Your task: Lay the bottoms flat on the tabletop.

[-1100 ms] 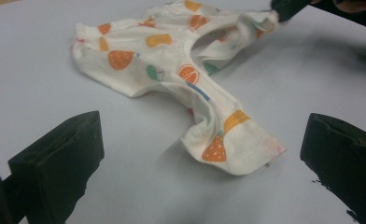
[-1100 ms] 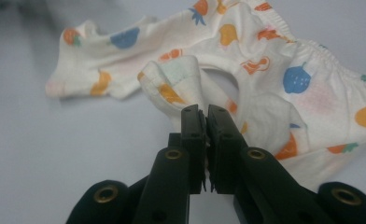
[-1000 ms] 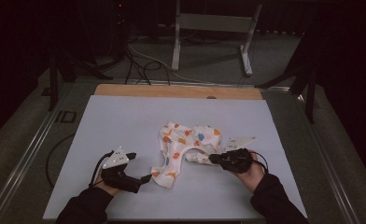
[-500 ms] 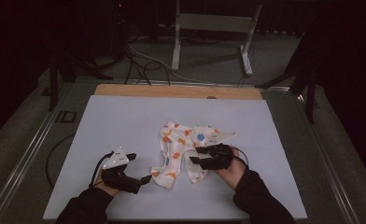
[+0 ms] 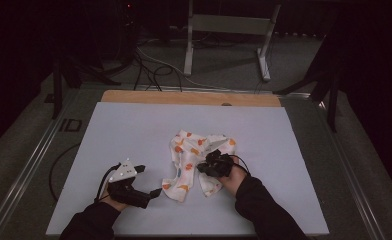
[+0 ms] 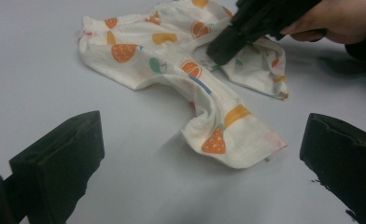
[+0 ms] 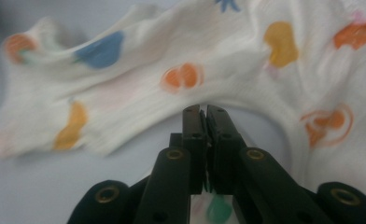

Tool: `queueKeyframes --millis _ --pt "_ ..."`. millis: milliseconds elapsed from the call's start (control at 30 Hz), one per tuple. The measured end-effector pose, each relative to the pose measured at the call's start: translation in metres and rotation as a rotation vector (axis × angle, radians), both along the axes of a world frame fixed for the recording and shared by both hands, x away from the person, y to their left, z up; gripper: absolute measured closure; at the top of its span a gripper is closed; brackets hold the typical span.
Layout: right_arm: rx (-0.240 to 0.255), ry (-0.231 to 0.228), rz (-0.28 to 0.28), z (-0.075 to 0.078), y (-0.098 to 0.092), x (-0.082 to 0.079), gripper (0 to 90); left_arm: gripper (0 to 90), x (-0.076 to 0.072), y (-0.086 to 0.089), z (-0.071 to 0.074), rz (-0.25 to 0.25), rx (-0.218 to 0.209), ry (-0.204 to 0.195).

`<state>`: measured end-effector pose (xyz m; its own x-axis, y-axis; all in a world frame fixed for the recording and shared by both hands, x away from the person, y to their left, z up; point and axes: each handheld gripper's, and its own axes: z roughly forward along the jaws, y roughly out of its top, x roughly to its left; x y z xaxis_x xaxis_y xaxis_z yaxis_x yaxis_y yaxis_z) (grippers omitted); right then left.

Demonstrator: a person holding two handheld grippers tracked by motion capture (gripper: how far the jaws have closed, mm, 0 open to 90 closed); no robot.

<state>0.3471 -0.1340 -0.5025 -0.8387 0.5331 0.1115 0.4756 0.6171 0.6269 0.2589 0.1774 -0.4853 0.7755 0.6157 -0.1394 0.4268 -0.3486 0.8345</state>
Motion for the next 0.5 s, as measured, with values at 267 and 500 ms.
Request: queueKeyframes --millis 267,500 --pt "0.005 0.037 0.046 0.015 -0.037 -0.025 88.4 0.6 0.000 0.000 0.001 0.008 -0.001 -0.001" --pt "-0.055 0.067 0.020 0.015 -0.064 -0.032 88.3 0.6 0.001 0.000 0.001 0.011 0.005 -0.002"
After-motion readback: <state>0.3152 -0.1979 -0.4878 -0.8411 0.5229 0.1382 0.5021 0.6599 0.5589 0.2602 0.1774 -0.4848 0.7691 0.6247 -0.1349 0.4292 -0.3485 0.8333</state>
